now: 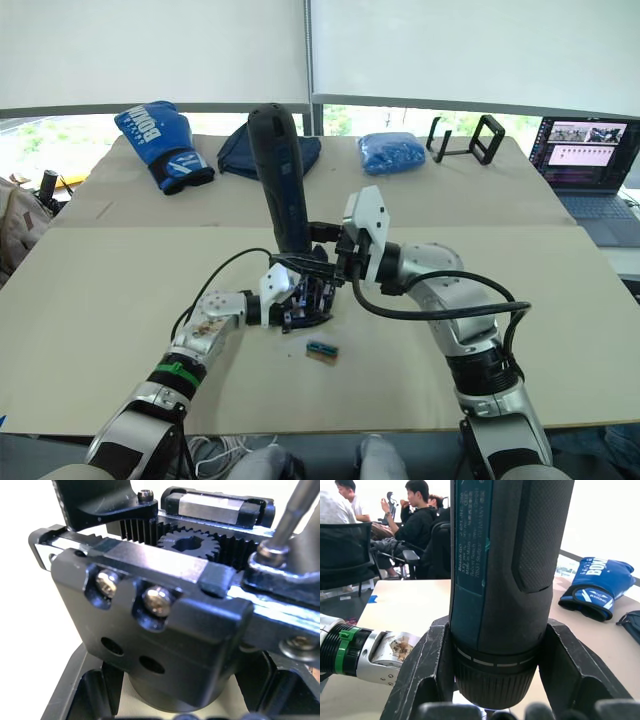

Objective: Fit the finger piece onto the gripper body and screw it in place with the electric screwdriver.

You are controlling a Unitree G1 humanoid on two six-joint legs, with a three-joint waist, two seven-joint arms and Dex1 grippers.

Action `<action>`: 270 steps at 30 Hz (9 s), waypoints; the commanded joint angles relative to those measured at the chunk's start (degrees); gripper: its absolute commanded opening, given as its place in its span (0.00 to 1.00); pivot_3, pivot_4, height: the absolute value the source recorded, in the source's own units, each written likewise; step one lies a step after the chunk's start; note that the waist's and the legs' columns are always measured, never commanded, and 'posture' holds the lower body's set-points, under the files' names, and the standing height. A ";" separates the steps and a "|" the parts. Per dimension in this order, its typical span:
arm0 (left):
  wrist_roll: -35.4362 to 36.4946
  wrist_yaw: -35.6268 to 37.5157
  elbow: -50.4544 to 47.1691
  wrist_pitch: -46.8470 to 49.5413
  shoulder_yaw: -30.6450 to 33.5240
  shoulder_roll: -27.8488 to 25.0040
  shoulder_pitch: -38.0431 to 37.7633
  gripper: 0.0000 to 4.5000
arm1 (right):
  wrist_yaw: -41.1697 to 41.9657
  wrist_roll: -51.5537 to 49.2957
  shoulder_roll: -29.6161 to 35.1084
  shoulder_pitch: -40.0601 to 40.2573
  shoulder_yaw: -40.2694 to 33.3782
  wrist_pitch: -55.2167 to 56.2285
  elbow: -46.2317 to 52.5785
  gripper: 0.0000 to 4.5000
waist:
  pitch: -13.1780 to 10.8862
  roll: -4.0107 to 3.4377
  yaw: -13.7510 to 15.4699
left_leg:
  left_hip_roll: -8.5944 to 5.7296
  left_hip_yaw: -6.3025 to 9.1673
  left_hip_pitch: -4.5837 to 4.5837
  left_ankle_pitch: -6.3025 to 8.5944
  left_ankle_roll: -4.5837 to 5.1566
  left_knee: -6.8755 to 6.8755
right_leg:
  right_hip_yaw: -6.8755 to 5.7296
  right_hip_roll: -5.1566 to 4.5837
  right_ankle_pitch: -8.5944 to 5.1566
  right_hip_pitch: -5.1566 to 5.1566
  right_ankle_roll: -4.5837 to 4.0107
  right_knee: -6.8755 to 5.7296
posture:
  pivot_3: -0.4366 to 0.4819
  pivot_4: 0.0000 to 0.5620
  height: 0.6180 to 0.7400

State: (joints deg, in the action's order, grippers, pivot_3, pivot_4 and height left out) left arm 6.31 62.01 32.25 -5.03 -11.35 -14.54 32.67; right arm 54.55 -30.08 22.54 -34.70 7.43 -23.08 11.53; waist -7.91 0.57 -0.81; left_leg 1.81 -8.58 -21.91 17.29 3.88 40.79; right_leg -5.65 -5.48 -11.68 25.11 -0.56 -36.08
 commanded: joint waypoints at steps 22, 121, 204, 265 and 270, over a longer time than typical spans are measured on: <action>-0.73 -2.36 0.76 2.88 -0.15 -0.89 -1.88 0.76 | 6.04 -10.61 -0.27 -4.95 -11.63 5.06 2.99 0.44 | -0.06 0.00 0.00 | 0.00 0.02 -0.03 0.01 0.03 0.02 | -0.04 -0.03 0.03 0.03 -0.03 -0.04 | 0.48 0.27 1.00; -0.47 4.34 -20.48 3.40 -10.78 -4.84 -14.76 0.99 | 5.05 1.09 4.59 23.59 -3.04 17.44 12.49 0.44 | -0.51 -0.25 2.21 | -0.11 0.14 -0.18 0.14 0.25 0.17 | -0.17 -0.18 0.00 -0.10 0.02 0.19 | 0.48 0.27 1.00; -0.46 3.37 -21.09 5.50 -10.64 -5.16 -15.63 0.99 | 6.02 -2.80 6.37 23.35 -4.36 16.55 11.61 0.44 | -0.50 -0.26 2.22 | -0.11 0.15 -0.13 0.15 0.26 0.17 | -0.15 -0.21 -0.01 -0.14 0.03 0.18 | 0.48 0.27 1.00; -0.48 2.82 -20.91 5.82 -10.76 -5.15 -15.92 0.99 | 3.37 2.04 7.64 21.95 -0.67 10.19 11.76 0.44 | -0.44 -0.30 2.19 | -0.11 0.15 -0.03 0.16 0.28 0.16 | -0.15 -0.26 -0.01 -0.21 0.03 0.19 | 0.48 0.27 1.00; -0.53 2.71 -20.88 5.77 -10.76 -5.10 -15.96 0.99 | 3.60 1.50 8.47 22.28 -0.34 8.73 13.14 0.44 | -0.43 -0.30 2.20 | -0.12 0.17 -0.03 0.17 0.29 0.16 | -0.22 -0.60 -0.01 -0.22 0.03 0.19 | 0.48 0.27 1.00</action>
State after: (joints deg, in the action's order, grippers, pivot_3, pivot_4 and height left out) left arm 7.09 64.61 9.35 -0.93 -19.40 -19.91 18.51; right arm 58.37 -28.15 30.31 -12.59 7.00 -13.18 23.19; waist -8.33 0.27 1.39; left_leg 1.69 -8.40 -21.95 17.47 4.19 40.95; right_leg -5.92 -6.08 -11.69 24.89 -0.53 -35.88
